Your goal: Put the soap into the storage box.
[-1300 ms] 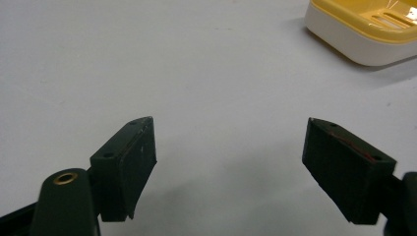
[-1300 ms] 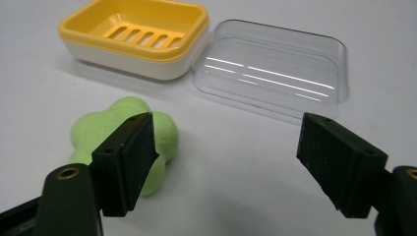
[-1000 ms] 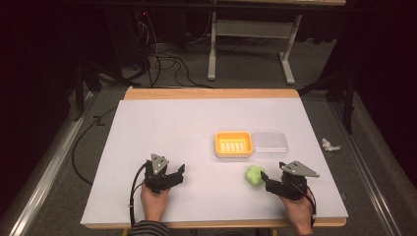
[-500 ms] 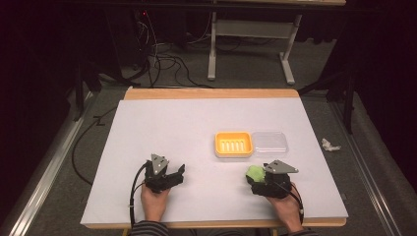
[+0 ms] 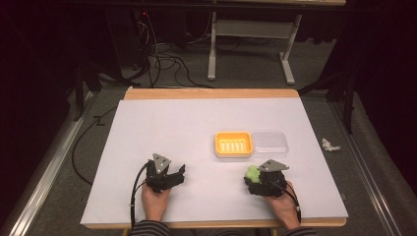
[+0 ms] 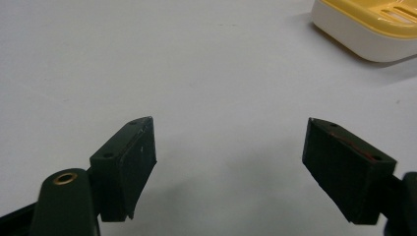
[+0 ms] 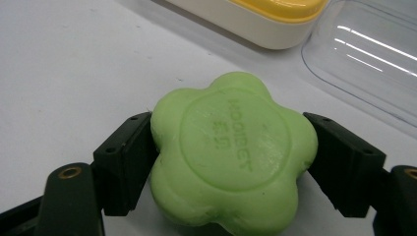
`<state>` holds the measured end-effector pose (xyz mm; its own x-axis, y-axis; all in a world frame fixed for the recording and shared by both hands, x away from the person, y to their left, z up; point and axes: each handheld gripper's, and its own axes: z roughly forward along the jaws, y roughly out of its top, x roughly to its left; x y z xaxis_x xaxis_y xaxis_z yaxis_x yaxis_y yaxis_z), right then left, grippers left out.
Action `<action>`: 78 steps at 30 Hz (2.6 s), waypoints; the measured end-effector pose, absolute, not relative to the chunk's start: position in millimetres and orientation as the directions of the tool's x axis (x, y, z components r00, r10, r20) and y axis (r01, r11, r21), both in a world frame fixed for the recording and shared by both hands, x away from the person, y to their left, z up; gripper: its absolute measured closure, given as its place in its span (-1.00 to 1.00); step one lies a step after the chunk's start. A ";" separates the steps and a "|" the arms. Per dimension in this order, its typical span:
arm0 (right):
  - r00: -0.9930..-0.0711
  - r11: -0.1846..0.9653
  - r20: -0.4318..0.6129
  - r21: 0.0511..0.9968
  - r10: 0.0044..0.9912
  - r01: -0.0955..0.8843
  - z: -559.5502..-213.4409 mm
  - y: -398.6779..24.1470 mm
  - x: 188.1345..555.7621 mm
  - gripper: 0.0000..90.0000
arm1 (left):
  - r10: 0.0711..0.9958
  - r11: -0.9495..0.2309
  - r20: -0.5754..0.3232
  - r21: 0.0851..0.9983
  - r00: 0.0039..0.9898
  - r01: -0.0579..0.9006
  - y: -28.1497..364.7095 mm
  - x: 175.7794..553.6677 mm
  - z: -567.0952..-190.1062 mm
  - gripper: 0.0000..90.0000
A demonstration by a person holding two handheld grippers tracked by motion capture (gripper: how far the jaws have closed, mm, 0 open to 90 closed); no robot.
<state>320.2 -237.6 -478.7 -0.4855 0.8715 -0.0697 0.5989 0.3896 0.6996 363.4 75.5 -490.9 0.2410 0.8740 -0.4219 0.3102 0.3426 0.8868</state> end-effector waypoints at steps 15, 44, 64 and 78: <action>-0.511 0.397 -0.057 0.705 0.857 0.587 -478.6 -242.2 321.4 -0.42 | 0.875 0.339 -0.420 0.888 0.243 0.312 75.5 363.3 -491.0 -0.53; -0.499 0.375 -0.066 0.744 0.864 0.552 -470.5 -248.7 319.0 -0.41 | 0.877 0.333 -0.415 0.889 0.242 0.315 75.0 363.7 -491.4 -0.53; -0.490 0.331 -0.042 0.787 0.871 0.521 -454.0 -256.0 316.2 -0.41 | 0.876 0.334 -0.417 0.887 0.243 0.319 74.5 363.9 -491.5 -0.53; -0.511 0.324 -0.030 0.805 0.859 0.497 -432.2 -260.5 323.4 -0.41 | 0.876 0.332 -0.415 0.888 0.244 0.317 74.7 363.7 -491.5 -0.53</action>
<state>323.4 -260.5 -432.2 -0.5114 0.8589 -0.0297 0.4966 0.3235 0.8054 363.7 74.7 -491.5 0.2442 0.8765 -0.4149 0.3173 0.3321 0.8883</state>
